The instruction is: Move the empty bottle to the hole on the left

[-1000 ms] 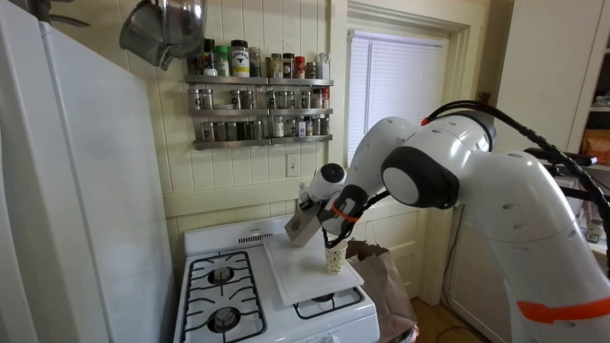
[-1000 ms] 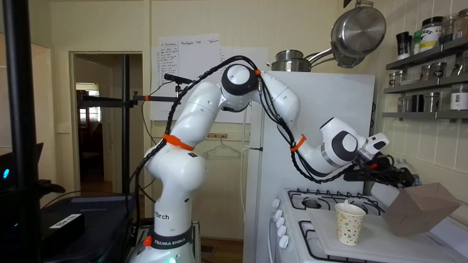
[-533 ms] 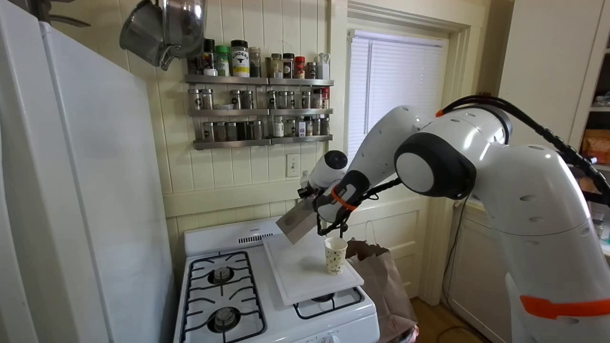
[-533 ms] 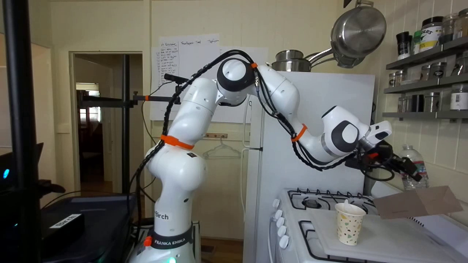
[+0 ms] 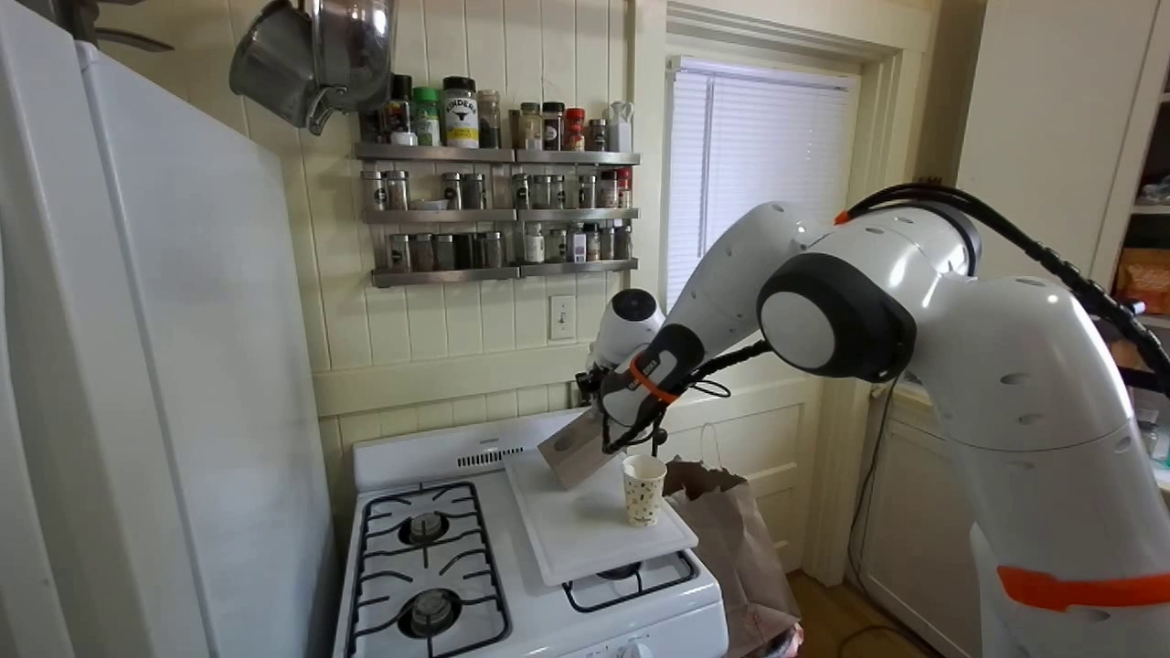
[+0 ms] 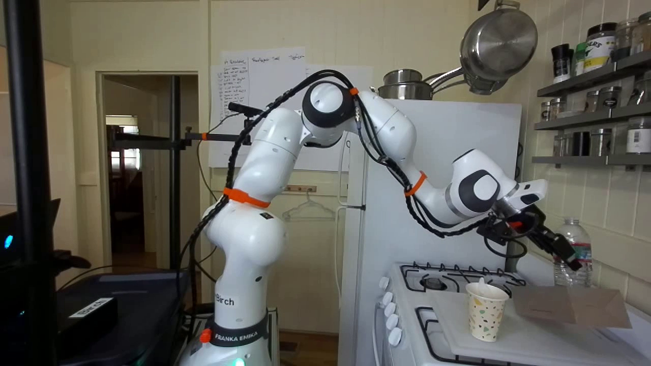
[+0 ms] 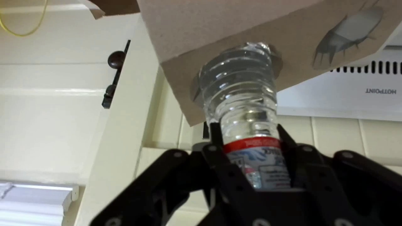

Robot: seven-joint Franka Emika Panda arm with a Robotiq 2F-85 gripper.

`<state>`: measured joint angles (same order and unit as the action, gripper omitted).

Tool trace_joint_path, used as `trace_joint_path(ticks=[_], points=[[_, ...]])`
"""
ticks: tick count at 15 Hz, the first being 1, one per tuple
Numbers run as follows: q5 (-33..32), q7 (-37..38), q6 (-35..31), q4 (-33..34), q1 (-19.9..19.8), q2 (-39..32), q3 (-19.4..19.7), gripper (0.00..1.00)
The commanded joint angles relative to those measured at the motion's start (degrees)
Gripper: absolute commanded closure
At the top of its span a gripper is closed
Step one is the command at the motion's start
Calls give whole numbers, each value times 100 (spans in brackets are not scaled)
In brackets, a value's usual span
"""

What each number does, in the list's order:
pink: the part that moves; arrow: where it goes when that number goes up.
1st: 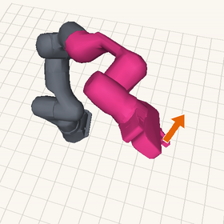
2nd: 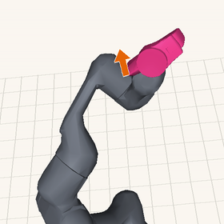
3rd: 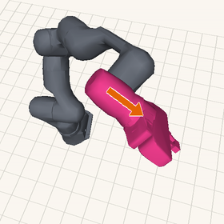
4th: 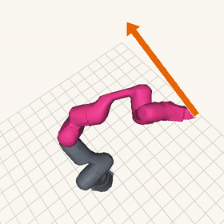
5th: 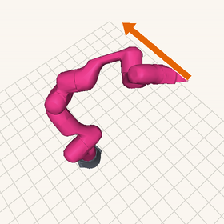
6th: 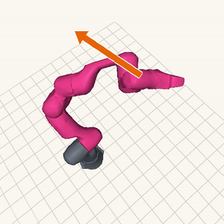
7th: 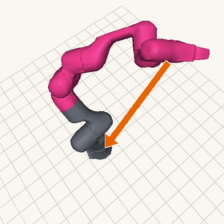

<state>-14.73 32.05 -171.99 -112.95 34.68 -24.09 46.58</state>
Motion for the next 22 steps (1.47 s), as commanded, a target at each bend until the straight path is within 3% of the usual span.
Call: trace_joint_path(ticks=[1, 5, 9, 11, 16, 18, 22], points=[[149, 191, 366, 34, -12, 20, -57, 84], [161, 133, -276, -244, -155, 58, -299, 84], [60, 265, -1791, -486, -123, -12, -191, 84], [120, 282, -2225, -589, -177, 11, -230, 84], [91, 486, -1801, -624, -397, 192, -452, 84], [-8, 485, -1732, -630, -640, 307, -793, 84], [-32, 489, -1579, -507, -1326, 360, -1899, 84]])
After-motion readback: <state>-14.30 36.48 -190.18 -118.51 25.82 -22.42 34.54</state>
